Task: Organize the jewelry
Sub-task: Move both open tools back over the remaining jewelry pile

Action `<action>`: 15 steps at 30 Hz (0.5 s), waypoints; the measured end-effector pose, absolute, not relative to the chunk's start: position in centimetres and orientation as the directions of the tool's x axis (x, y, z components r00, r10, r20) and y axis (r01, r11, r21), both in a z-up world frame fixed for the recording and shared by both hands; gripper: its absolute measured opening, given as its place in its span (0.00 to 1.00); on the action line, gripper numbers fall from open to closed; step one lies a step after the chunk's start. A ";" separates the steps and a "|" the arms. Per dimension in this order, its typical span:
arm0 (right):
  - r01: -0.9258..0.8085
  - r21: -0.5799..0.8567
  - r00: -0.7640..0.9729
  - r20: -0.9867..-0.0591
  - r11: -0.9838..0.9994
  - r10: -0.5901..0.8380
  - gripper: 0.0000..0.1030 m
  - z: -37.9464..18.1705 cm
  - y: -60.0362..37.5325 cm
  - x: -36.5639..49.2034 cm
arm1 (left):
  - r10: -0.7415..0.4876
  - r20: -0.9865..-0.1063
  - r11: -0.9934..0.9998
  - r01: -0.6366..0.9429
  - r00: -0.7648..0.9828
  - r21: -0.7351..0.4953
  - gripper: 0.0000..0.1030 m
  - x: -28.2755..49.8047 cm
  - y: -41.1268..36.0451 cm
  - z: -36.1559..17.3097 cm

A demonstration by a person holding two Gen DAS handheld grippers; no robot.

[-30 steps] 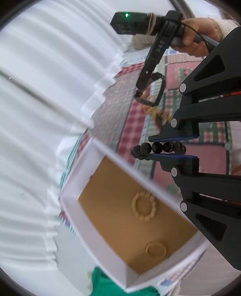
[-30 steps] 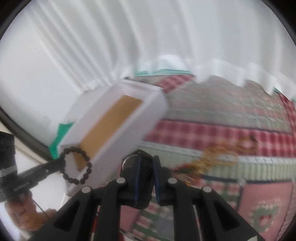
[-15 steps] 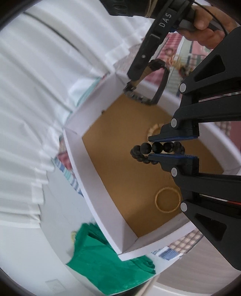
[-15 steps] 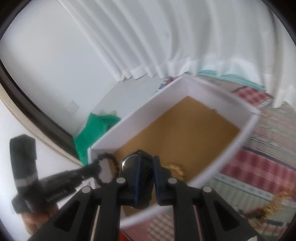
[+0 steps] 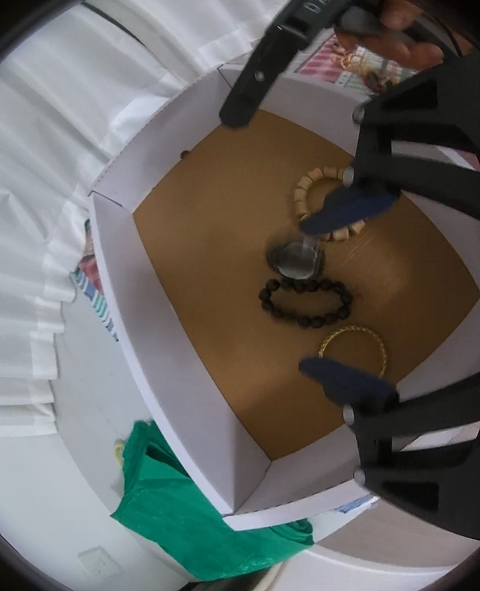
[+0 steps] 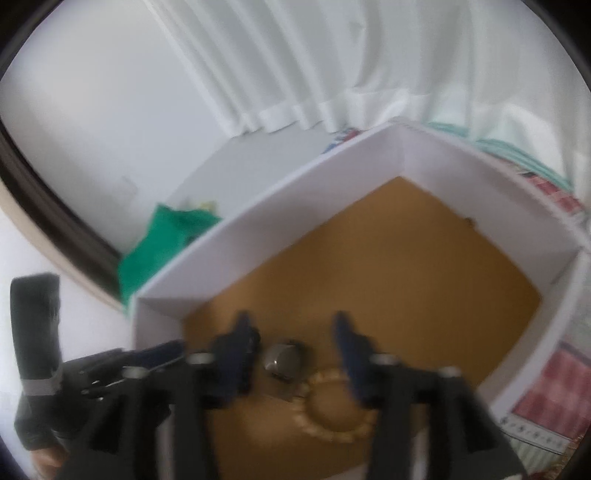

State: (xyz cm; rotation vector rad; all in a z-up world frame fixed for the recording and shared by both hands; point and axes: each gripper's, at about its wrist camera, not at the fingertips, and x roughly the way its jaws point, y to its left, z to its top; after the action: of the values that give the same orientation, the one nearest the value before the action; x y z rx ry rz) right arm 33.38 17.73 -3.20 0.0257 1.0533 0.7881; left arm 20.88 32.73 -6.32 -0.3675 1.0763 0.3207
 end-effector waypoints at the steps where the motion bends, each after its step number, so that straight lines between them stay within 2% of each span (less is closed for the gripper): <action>1: -0.557 0.369 0.269 -0.767 0.744 0.582 0.54 -3.1 17.2 33.4 | 0.081 -0.893 0.897 -0.424 0.442 -0.129 0.72 20.8 32.6 -6.2; 4: -0.541 0.338 0.306 -0.774 0.770 0.555 0.57 -2.3 15.2 33.2 | 0.080 -0.883 0.905 -0.406 0.463 -0.131 0.76 20.3 31.6 -5.6; 8: -0.528 0.258 0.382 -0.779 0.809 0.498 0.66 -1.1 12.1 31.7 | 0.086 -0.858 0.927 -0.357 0.506 -0.117 0.81 19.3 28.8 -4.0; 15: -0.447 0.194 0.467 -0.782 0.873 0.413 0.67 0.0 4.6 28.3 | 0.007 -0.828 0.974 -0.191 0.560 -0.120 0.83 17.4 20.2 -2.2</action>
State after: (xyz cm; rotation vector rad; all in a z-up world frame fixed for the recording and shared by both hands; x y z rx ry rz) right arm 28.34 4.64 0.01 -0.0396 0.9486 0.5274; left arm 17.39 20.21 -2.22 -0.2053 0.9707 0.1175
